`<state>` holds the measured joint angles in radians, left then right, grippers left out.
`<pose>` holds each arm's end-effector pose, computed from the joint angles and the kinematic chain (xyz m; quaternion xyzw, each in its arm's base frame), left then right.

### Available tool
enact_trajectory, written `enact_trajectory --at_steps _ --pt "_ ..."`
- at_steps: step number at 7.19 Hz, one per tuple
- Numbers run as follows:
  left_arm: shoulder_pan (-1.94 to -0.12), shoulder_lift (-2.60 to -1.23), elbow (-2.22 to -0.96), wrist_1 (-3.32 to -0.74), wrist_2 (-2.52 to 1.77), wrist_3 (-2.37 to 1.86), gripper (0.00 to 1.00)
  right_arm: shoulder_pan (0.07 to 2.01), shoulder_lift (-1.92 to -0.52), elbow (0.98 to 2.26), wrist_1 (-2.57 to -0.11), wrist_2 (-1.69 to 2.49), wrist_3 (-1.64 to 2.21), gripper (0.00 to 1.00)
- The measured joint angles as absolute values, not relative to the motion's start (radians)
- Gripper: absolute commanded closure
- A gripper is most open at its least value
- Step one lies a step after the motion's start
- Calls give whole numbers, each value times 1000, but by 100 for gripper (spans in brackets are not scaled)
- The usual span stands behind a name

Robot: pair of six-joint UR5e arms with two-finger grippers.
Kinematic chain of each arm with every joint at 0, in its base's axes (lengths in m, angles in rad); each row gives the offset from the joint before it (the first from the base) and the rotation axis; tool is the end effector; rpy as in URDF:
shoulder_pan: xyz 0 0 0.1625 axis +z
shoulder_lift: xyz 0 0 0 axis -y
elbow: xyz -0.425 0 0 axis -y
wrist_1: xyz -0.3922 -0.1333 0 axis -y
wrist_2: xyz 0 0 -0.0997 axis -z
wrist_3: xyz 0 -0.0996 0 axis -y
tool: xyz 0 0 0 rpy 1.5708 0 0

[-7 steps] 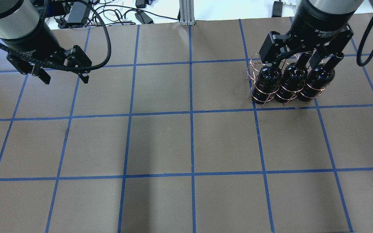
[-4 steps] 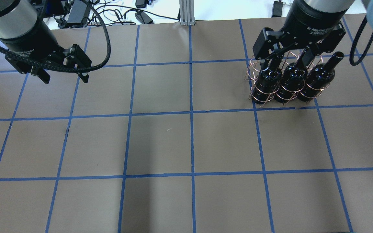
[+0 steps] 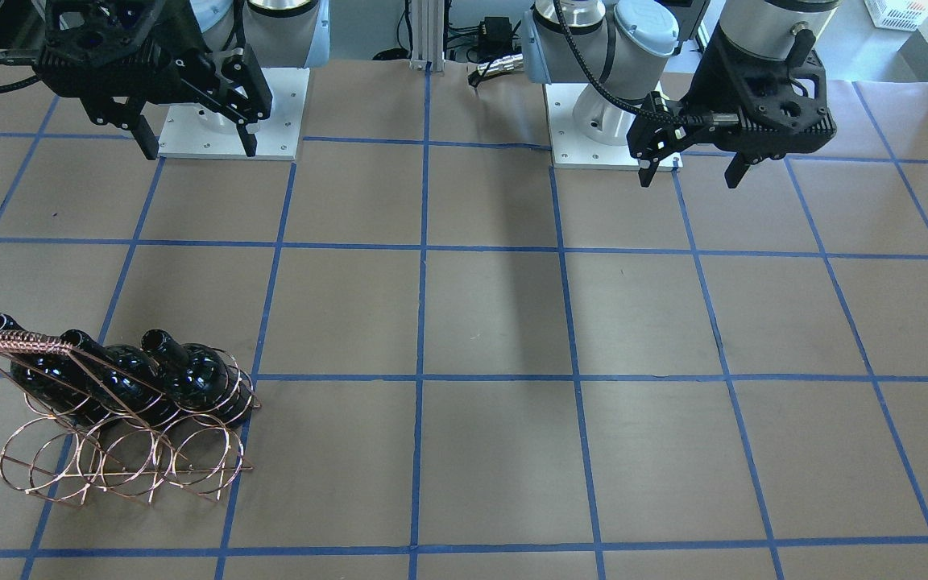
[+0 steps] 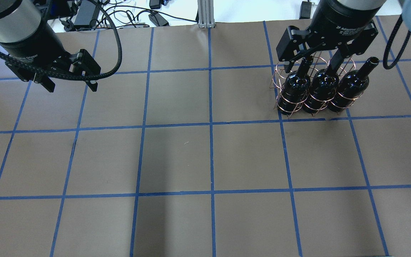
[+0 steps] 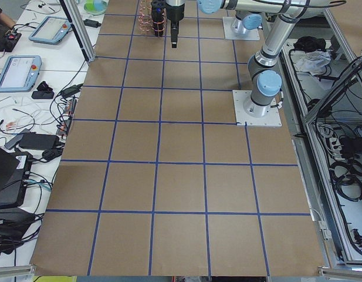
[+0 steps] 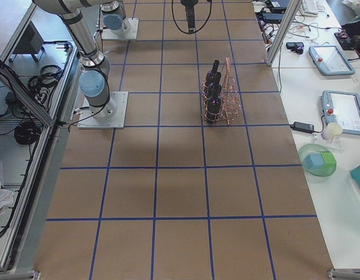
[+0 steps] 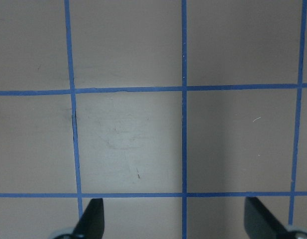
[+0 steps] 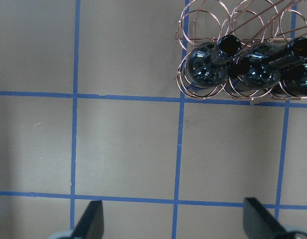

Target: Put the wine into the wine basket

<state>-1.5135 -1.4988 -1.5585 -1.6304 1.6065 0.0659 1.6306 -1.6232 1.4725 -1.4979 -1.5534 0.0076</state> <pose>-0.1031 -0.4690 0.5224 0.0041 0.9998 -0.0112 0.0186 0.1630 -0.4637 0.5543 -0.0264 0.9989 -0.0386 0.0100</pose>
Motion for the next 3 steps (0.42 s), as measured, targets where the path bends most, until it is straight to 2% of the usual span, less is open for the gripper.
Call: enact_trajectory --at_steps 3 --pt "-1514 -1497 -1558 -1631 1611 66 0 1630 -1625 1473 -1493 -1555 8 0"
